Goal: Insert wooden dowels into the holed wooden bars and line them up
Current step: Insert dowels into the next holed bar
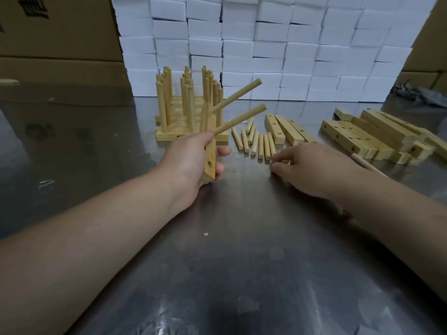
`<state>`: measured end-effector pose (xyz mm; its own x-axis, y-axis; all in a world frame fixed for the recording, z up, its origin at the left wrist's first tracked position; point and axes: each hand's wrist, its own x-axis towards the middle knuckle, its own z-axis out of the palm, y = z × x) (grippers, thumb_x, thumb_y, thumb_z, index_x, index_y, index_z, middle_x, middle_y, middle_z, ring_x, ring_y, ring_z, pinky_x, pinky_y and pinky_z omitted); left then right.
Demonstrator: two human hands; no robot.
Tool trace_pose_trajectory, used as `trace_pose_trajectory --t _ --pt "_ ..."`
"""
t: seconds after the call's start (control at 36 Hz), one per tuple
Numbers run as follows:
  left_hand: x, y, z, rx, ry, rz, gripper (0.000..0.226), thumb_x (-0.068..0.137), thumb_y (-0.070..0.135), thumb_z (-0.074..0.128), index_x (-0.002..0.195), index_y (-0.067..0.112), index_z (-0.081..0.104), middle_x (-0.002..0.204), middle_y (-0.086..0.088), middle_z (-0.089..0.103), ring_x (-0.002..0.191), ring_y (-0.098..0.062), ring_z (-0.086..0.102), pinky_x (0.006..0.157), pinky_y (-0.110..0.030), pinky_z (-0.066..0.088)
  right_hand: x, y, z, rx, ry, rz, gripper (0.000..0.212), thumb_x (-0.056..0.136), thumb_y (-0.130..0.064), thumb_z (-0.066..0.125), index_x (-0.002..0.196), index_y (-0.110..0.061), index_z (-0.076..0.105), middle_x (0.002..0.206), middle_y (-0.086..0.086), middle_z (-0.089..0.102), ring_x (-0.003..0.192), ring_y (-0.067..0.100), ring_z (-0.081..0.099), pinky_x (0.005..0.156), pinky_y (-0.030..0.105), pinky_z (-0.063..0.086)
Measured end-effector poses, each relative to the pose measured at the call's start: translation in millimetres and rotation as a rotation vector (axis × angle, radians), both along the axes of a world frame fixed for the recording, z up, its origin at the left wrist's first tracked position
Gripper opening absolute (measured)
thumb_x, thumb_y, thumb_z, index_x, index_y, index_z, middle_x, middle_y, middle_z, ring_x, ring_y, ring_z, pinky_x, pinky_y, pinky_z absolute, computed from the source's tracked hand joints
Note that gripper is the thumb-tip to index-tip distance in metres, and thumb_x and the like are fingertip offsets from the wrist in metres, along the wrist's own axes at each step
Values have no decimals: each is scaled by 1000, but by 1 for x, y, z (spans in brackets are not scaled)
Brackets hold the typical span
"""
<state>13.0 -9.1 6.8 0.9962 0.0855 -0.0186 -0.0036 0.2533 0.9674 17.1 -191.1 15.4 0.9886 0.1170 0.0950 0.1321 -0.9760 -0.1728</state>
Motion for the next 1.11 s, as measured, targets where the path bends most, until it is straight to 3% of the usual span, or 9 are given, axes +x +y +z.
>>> trace_pose_trajectory --t 0.08,0.19,0.33,0.42,0.5,0.58,0.72,0.94,1.11 --pt "0 0 0 8 7 -2 12 96 22 42 93 14 51 57 -1 66 35 -11 45 42 -21 42 4 1 -1 -16 -25 -7 32 89 -55 45 107 -33 60 86 -10 52 70 4 44 54 22 31" --pt "-1 0 1 14 16 4 12 96 22 43 92 15 52 55 0 65 35 -11 45 43 -22 42 3 -1 0 -59 -60 -20 24 88 -53 50 84 -29 50 76 -7 51 68 6 45 51 22 29" --pt "-1 0 1 2 24 6 12 96 23 43 94 16 53 56 1 65 37 -11 46 45 -22 43 0 -7 7 -82 -115 -54 10 92 -24 49 101 -24 55 82 -4 50 70 10 45 60 27 38" --pt "0 2 2 -27 36 20 18 97 26 41 98 15 56 55 0 65 36 -11 45 45 -21 45 -9 -7 15 99 -208 2 11 90 -24 50 100 -29 47 82 -8 52 67 10 48 54 28 37" --pt "1 3 2 -47 42 42 22 97 26 40 98 13 58 55 -1 64 35 -13 44 45 -22 45 -24 -1 25 332 -302 136 7 86 -25 47 86 -30 52 64 -11 57 53 5 49 47 26 32" --pt "2 2 1 -43 37 50 20 97 24 39 94 13 57 55 -2 64 35 -13 43 44 -22 44 -34 6 26 508 -237 264 19 84 -18 47 78 -30 61 52 -21 55 41 -1 45 36 13 30" --pt "3 0 -1 6 9 83 22 97 22 39 87 12 56 53 -1 65 35 -13 47 40 -20 43 -40 19 14 738 -78 364 25 85 -11 52 74 -29 66 51 -12 49 45 2 42 42 13 33" --pt "1 -1 0 6 -2 82 23 97 21 39 86 12 56 51 -1 65 41 -16 56 40 -23 45 -41 29 3 753 -28 409 20 83 -24 50 76 -37 64 61 -13 53 54 5 46 51 25 42" --pt "0 -2 0 36 -7 79 26 97 22 39 83 10 56 47 2 61 36 -13 53 38 -21 43 -38 26 2 723 -19 420 8 81 -30 56 79 -31 64 58 -15 52 51 0 44 45 16 36"
